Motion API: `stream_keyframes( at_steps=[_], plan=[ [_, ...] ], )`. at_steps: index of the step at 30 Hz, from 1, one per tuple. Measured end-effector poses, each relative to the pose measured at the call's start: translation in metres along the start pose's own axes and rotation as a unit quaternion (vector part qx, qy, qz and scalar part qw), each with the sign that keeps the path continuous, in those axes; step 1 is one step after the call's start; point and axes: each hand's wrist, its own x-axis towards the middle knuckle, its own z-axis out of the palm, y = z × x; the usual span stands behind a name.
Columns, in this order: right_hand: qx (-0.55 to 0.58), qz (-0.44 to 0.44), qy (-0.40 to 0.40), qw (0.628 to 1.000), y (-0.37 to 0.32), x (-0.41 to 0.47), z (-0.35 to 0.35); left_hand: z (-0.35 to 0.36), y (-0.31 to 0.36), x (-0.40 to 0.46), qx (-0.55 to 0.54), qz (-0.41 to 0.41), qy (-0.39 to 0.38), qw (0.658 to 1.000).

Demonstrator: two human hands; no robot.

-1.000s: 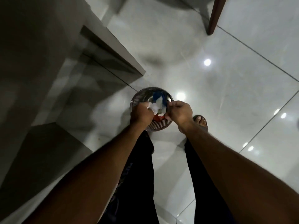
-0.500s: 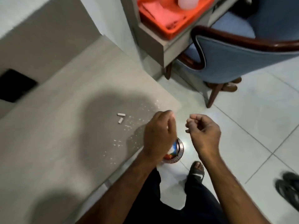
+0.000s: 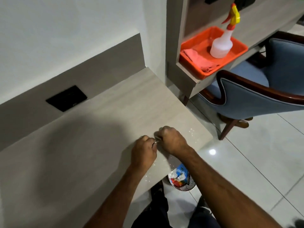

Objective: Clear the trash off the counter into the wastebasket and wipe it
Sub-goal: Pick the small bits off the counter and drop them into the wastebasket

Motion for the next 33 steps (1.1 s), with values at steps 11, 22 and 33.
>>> stream_keyframes(
  at_steps=[11, 22, 33],
  plan=[
    [0.131, 0.102, 0.239, 0.957, 0.036, -0.072, 0.014, 0.003, 0.043, -0.040, -0.092, -0.018, 0.104, 0.990],
    [0.363, 0.444, 0.201, 0.794, 0.218, -0.172, 0.183, 0.210, 0.106, -0.105, -0.059, 0.009, -0.072, 0.996],
    [0.268, 0.449, 0.028, 0.852, 0.300, -0.085, 0.377, 0.436, -0.004, -0.081, 0.096, -0.110, -0.176, 0.974]
  ],
)
